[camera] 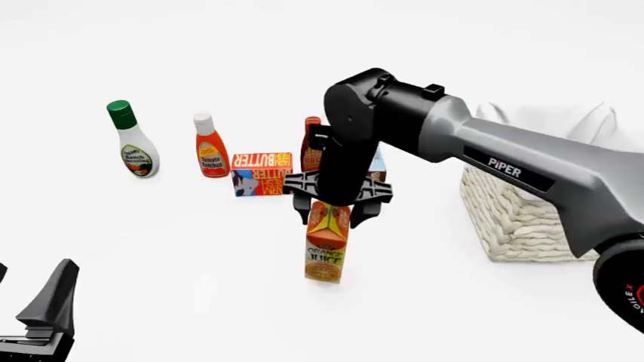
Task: Pick the orange juice and place it in the basket.
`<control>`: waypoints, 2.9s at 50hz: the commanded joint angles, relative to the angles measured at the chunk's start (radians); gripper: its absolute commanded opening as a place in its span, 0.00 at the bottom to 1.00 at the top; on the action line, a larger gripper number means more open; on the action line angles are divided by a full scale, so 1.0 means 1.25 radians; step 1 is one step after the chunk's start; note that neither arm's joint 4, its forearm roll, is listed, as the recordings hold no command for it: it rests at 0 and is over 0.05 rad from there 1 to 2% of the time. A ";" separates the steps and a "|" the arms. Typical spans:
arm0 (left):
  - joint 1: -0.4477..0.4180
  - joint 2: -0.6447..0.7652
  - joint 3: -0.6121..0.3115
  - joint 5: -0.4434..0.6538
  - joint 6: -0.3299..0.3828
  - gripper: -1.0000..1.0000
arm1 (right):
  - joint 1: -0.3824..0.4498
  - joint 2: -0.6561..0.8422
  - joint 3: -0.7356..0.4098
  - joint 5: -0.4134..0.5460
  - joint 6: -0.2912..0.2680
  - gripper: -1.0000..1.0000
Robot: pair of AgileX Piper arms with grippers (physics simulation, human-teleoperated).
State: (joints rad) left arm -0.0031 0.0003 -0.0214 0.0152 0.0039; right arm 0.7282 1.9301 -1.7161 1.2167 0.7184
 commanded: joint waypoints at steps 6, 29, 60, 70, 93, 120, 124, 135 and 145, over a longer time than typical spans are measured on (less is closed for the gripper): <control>0.001 0.000 0.001 -0.001 0.000 1.00 | 0.008 -0.051 0.019 0.003 -0.020 0.00; 0.001 0.000 0.001 -0.001 0.000 1.00 | -0.023 -0.110 0.063 0.003 -0.236 0.00; 0.001 0.000 0.001 -0.001 0.000 1.00 | -0.118 -0.219 0.012 0.003 -0.422 0.00; 0.001 0.000 0.001 -0.001 0.000 1.00 | -0.184 -0.256 -0.004 0.003 -0.493 0.00; 0.001 0.000 0.001 -0.001 0.000 1.00 | -0.256 -0.311 -0.060 0.003 -0.584 0.00; 0.001 0.000 0.001 -0.001 0.000 1.00 | -0.337 -0.334 -0.170 0.003 -0.694 0.00; 0.001 0.000 0.001 -0.001 0.000 1.00 | -0.327 -0.330 -0.168 0.003 -0.675 0.00; 0.001 0.000 0.001 -0.001 0.000 1.00 | -0.381 -0.348 -0.190 0.003 -0.704 0.00; 0.001 0.000 0.001 -0.001 0.000 1.00 | -0.425 -0.359 -0.199 0.003 -0.711 0.00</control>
State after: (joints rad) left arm -0.0030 0.0003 -0.0214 0.0153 0.0039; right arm 0.2508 1.5077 -1.9394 1.2176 -0.1749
